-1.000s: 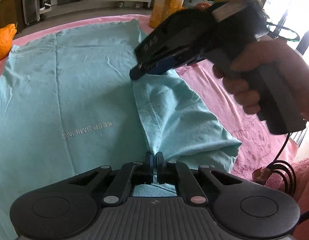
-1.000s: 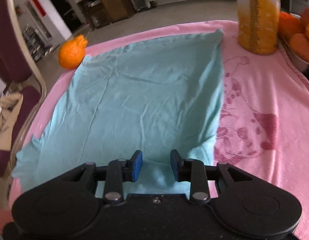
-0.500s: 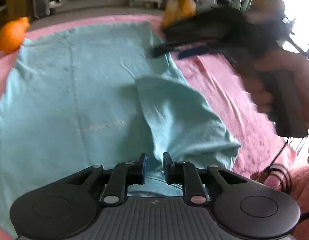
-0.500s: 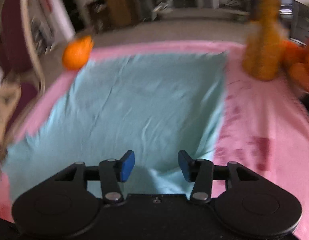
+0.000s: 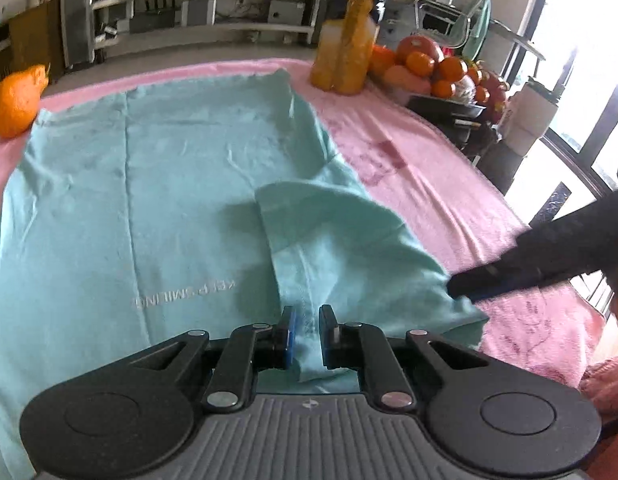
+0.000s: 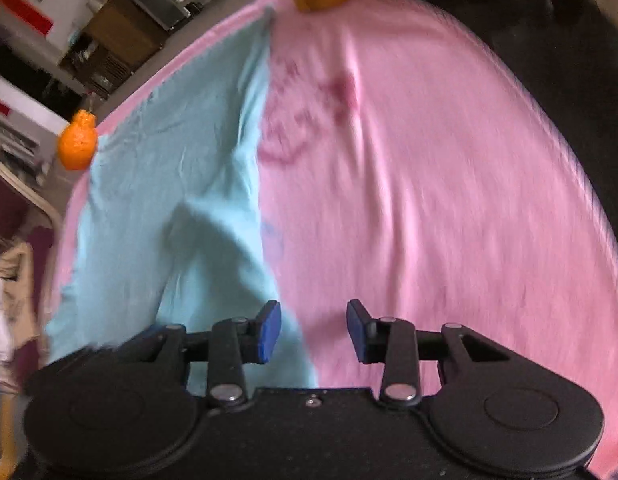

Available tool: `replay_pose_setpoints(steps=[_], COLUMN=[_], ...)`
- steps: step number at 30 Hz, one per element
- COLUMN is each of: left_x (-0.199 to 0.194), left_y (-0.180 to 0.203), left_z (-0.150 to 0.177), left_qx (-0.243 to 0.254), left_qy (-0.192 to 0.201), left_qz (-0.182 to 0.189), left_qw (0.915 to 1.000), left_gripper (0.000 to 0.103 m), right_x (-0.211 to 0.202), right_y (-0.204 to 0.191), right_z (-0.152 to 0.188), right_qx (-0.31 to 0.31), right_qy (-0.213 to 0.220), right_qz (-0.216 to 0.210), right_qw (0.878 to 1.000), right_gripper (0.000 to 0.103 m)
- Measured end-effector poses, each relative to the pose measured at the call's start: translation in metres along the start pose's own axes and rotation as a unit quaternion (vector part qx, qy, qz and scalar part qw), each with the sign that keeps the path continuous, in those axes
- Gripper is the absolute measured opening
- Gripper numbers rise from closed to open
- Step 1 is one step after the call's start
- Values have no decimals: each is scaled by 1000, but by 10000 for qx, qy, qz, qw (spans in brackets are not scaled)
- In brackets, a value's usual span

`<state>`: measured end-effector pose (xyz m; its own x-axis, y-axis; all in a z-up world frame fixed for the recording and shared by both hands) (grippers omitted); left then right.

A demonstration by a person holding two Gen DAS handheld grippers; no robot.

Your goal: Fold clothes

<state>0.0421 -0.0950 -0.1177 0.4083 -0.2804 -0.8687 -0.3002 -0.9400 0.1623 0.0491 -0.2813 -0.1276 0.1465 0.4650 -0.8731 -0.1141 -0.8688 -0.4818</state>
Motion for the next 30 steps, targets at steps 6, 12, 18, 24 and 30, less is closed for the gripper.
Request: replay_pose_setpoints(steps=[6, 12, 18, 24, 30], left_x=[3, -1, -36, -8, 8], left_y=[-7, -3, -15, -2, 8], left_z=[2, 9, 1, -10, 3], left_qx=[-57, 228, -50, -110, 216], left_qy=[-170, -412, 3, -12, -251], left_qz=[-88, -359, -16, 269, 165], left_qw=[9998, 9982, 10000, 9996, 9993], left_gripper=[10, 13, 12, 11, 11], right_x=[3, -7, -27, -35, 28], right_y=[-5, -17, -35, -61, -87], right_z=[24, 21, -9, -44, -86], right_qx=[-134, -478, -572, -741, -544], right_qy=[17, 373, 875, 1278, 701], right_qz=[32, 686, 615, 373, -600], right_qw=[9999, 9958, 9926, 9883, 9942], right_gripper=[2, 3, 14, 14, 14])
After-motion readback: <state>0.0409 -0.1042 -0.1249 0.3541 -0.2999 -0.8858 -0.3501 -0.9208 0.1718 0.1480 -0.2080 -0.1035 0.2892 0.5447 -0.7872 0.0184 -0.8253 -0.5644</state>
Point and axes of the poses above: each gripper's, at about its wrist camera, not at the fingertips, and x roughly the way its jaws point, y to its right, z to its underside, the point moved 7 cm from there along x, roughly the way its jaws point, and after that the axes turned 12 degrees about -y, right-handed, at the moved point
